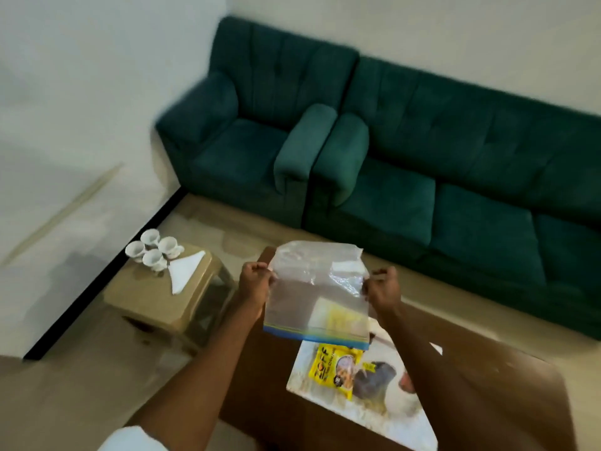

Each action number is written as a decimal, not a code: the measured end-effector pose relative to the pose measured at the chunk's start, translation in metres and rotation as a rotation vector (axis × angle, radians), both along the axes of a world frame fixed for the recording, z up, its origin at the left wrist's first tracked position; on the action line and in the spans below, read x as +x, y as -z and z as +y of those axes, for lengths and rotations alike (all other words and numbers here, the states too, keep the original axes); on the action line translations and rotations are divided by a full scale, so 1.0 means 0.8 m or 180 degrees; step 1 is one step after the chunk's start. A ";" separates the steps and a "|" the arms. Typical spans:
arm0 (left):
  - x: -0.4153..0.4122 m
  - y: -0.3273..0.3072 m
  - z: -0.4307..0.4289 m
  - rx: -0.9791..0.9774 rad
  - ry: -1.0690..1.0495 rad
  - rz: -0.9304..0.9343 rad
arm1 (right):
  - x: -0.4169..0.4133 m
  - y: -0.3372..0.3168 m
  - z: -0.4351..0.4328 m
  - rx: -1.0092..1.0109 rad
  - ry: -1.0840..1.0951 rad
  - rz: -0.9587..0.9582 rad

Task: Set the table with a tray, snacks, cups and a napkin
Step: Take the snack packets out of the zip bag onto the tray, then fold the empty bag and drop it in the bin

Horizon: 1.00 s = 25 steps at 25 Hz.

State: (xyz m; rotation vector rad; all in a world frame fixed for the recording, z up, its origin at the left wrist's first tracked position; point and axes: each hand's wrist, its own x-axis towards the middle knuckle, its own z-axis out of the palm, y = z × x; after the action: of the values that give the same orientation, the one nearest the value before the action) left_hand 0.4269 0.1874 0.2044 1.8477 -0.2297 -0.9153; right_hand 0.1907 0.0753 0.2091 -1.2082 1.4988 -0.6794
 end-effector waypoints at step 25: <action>-0.326 -0.557 -0.239 -0.2276 0.2371 0.0213 | -0.441 -0.554 -0.162 -0.1481 -0.0290 -0.0694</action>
State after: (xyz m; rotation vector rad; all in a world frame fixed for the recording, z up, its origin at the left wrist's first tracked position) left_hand 0.1663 -0.0037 0.6504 1.0474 -1.1012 -1.1801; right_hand -0.1619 -0.0540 0.6526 -1.4840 1.1285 -1.1004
